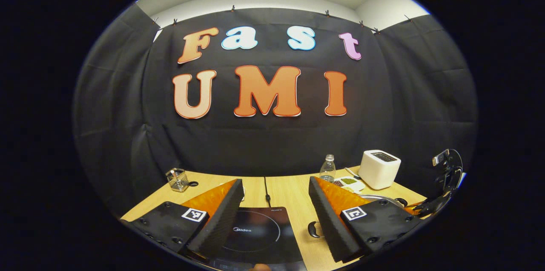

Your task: First push the handle of the pot to place it horizontally, then grasp the pot with both hands and set it on the induction cooktop.

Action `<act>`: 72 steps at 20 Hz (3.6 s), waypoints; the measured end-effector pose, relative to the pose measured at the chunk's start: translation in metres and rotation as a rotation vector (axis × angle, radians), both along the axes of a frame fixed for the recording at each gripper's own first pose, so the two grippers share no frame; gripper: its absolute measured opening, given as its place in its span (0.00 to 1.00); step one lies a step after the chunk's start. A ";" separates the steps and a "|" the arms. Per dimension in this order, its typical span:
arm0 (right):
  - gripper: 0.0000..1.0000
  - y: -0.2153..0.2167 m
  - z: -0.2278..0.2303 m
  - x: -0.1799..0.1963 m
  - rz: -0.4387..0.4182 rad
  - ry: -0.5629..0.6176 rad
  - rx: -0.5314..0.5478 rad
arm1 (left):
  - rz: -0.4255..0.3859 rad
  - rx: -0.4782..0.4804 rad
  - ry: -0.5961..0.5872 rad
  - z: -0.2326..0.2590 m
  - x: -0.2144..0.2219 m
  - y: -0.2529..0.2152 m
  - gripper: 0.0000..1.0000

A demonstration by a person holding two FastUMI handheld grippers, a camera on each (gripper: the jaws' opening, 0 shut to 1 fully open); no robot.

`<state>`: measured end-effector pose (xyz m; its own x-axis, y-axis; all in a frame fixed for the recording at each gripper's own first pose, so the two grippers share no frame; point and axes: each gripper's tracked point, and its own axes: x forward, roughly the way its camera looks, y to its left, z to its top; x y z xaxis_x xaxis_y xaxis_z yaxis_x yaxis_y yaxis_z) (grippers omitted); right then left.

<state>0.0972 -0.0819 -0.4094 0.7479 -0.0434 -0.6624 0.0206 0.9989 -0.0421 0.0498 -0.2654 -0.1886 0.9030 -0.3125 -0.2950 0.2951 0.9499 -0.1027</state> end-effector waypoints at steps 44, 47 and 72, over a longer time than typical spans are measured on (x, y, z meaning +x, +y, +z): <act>0.68 0.003 -0.028 0.081 -0.016 0.003 0.141 | -0.080 0.058 0.568 -0.272 -0.017 -0.132 0.83; 0.63 0.004 -0.028 0.079 -0.036 0.017 0.162 | -0.077 0.060 0.561 -0.272 -0.015 -0.132 0.71; 0.55 0.058 0.087 0.040 -0.053 -0.110 0.205 | -0.041 -0.025 0.476 -0.169 -0.015 -0.055 0.64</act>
<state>0.1369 -0.0235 -0.3223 0.8161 0.0422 -0.5764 0.0668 0.9838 0.1666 0.0346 -0.3205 -0.3571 0.6557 -0.3575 -0.6650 0.2472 0.9339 -0.2584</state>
